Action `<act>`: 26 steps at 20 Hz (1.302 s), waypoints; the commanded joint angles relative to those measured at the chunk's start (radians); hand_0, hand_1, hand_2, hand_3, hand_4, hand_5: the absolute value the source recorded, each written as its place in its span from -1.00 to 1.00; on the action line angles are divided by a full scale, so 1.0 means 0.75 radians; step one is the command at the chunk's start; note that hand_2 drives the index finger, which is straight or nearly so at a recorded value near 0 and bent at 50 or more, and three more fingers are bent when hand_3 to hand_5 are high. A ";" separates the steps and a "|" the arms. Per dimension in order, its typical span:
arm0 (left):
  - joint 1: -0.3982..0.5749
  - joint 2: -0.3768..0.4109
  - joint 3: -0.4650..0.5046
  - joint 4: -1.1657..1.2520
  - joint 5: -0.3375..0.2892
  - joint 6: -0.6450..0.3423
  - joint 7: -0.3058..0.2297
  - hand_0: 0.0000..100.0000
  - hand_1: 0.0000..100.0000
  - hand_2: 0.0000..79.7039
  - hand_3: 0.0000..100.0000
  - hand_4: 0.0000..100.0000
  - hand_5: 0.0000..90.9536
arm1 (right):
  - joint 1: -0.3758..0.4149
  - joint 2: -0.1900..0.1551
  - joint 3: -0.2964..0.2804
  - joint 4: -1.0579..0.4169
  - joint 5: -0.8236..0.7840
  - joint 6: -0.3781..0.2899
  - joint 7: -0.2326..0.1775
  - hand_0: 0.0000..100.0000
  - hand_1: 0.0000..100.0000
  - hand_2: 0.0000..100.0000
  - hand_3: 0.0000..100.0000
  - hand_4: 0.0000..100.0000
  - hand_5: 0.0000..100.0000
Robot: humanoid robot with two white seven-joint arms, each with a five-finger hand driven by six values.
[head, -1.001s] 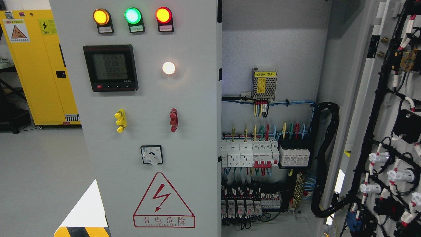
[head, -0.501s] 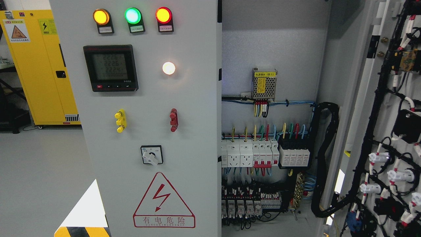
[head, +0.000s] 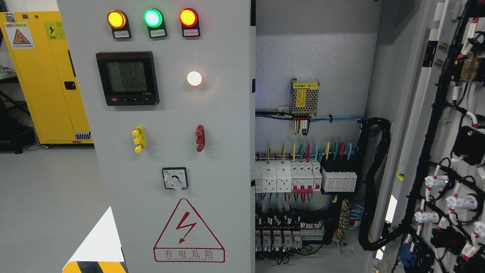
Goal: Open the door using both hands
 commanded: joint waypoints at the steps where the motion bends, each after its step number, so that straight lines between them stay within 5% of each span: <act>1: -0.004 0.026 0.003 0.009 -0.006 -0.003 -0.001 -0.39 -0.54 -1.00 -1.00 -1.00 -1.00 | 0.039 -0.024 0.170 -0.658 -0.050 -0.019 0.003 -0.57 -0.78 -1.00 -1.00 -1.00 -1.00; 6: -0.008 0.022 0.003 0.007 -0.006 -0.001 -0.005 -0.38 -0.53 -1.00 -1.00 -1.00 -1.00 | 0.002 -0.036 0.224 -0.695 -0.050 -0.144 0.003 -0.57 -0.78 -1.00 -1.00 -1.00 -1.00; 10: -0.015 0.024 0.003 0.013 -0.006 0.003 -0.003 -0.38 -0.53 -1.00 -1.00 -1.00 -1.00 | -0.065 0.019 0.285 -0.693 -0.050 -0.150 0.001 -0.57 -0.78 -1.00 -1.00 -1.00 -1.00; 16: -0.035 0.028 0.003 0.013 -0.006 0.003 0.001 -0.37 -0.53 -1.00 -1.00 -1.00 -1.00 | -0.257 0.078 0.291 -0.695 -0.050 -0.244 0.001 -0.57 -0.78 -1.00 -1.00 -1.00 -1.00; 26: -0.035 0.016 0.003 0.013 -0.006 0.007 -0.005 -0.35 -0.53 -1.00 -1.00 -1.00 -1.00 | -0.670 0.209 0.318 -0.589 -0.036 -0.220 -0.012 -0.57 -0.78 -1.00 -1.00 -1.00 -1.00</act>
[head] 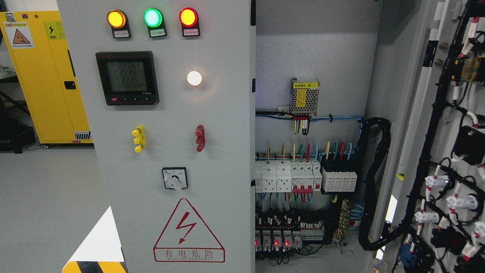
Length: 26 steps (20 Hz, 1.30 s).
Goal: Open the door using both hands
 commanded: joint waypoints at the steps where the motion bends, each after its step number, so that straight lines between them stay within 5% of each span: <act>1: -0.003 0.020 0.000 0.002 0.000 0.000 -0.003 -0.35 -0.53 -1.00 -1.00 -1.00 -1.00 | -0.283 0.141 0.043 0.060 0.012 0.030 -0.019 -0.57 -0.78 -1.00 -1.00 -1.00 -1.00; 5: -0.003 0.028 0.000 0.002 0.000 0.000 -0.001 -0.34 -0.53 -1.00 -1.00 -1.00 -1.00 | -0.433 0.172 0.028 0.164 0.012 0.167 -0.019 -0.57 -0.78 -1.00 -1.00 -1.00 -1.00; 15: -0.003 0.030 0.000 0.002 -0.002 0.000 -0.005 -0.33 -0.53 -1.00 -1.00 -1.00 -1.00 | -0.725 0.170 -0.135 0.479 -0.002 0.179 -0.017 -0.57 -0.78 -1.00 -1.00 -1.00 -1.00; 23: -0.003 0.030 0.000 0.002 -0.002 -0.002 -0.007 -0.32 -0.54 -1.00 -1.00 -1.00 -1.00 | -0.883 0.166 -0.199 0.614 -0.017 0.294 0.000 -0.57 -0.78 -1.00 -1.00 -1.00 -1.00; 26: -0.003 0.030 0.000 0.004 -0.002 -0.002 -0.003 -0.32 -0.54 -1.00 -1.00 -1.00 -1.00 | -0.924 0.166 -0.217 0.645 -0.072 0.338 0.055 -0.57 -0.78 -1.00 -1.00 -1.00 -1.00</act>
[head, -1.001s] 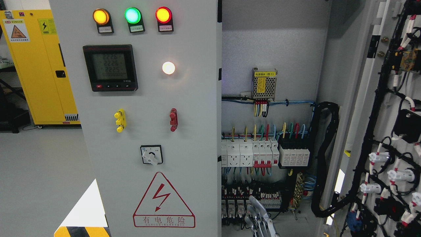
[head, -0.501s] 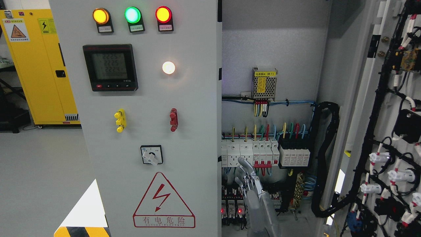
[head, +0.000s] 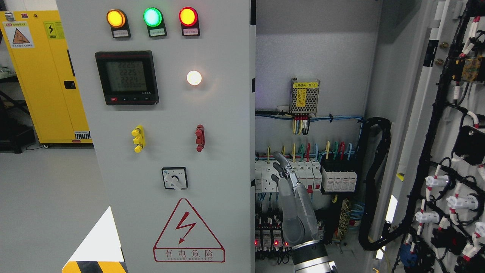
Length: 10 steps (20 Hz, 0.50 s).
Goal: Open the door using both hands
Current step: 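Reach the right hand into the cabinet behind the indicator-light door edge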
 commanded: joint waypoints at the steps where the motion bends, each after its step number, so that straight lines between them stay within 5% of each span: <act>1: 0.000 0.031 0.000 0.002 0.000 -0.007 0.013 -0.31 -0.54 -1.00 -1.00 -1.00 -1.00 | -0.105 0.014 -0.100 0.189 -0.059 0.047 0.060 -0.57 -0.78 -1.00 -1.00 -1.00 -1.00; 10: 0.000 0.033 -0.002 0.000 0.000 -0.009 0.009 -0.31 -0.54 -1.00 -1.00 -1.00 -1.00 | -0.146 0.008 -0.104 0.191 -0.061 0.070 0.076 -0.57 -0.78 -1.00 -1.00 -1.00 -1.00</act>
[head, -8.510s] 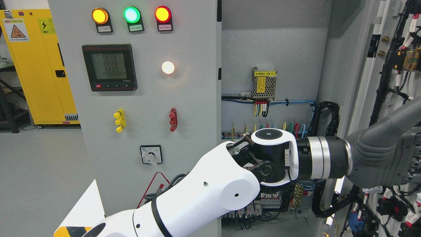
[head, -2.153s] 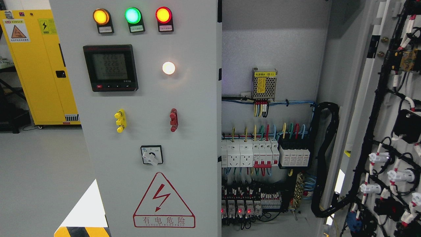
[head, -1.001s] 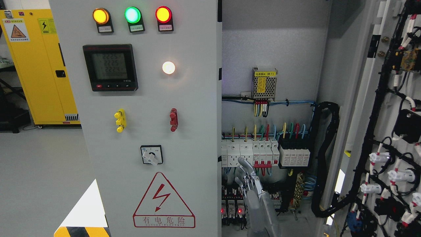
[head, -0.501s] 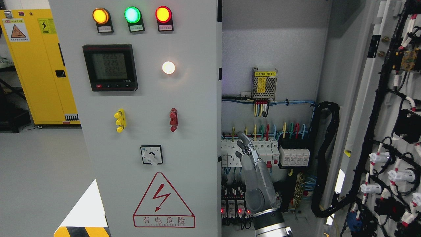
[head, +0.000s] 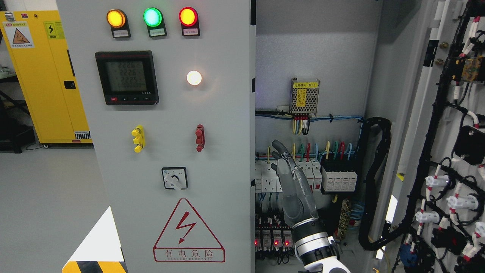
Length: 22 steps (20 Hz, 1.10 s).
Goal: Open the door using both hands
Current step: 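Reach the right hand into the cabinet behind the indicator-light door edge, then hook the right hand fingers behind the indicator-light door edge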
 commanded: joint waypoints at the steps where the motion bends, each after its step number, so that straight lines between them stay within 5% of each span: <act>1: 0.000 0.033 -0.002 -0.001 0.000 0.000 0.000 -0.31 -0.54 -1.00 -1.00 -1.00 -1.00 | -0.038 0.000 -0.043 0.078 -0.011 0.009 0.030 -0.57 -0.78 -1.00 -1.00 -1.00 -1.00; 3: 0.000 0.033 -0.002 -0.001 0.000 0.000 0.000 -0.31 -0.54 -1.00 -1.00 -1.00 -1.00 | -0.052 0.002 -0.045 0.074 -0.043 0.058 0.107 -0.57 -0.78 -1.00 -1.00 -1.00 -1.00; 14: 0.000 0.031 0.001 -0.001 0.000 0.000 -0.004 -0.30 -0.54 -1.00 -1.00 -1.00 -1.00 | -0.097 -0.013 -0.102 0.086 -0.225 0.162 0.212 -0.57 -0.78 -1.00 -1.00 -1.00 -1.00; 22: 0.000 0.029 -0.002 0.001 0.000 0.002 -0.006 -0.30 -0.54 -1.00 -1.00 -1.00 -1.00 | -0.128 -0.013 -0.164 0.158 -0.250 0.189 0.416 -0.57 -0.78 -1.00 -1.00 -1.00 -1.00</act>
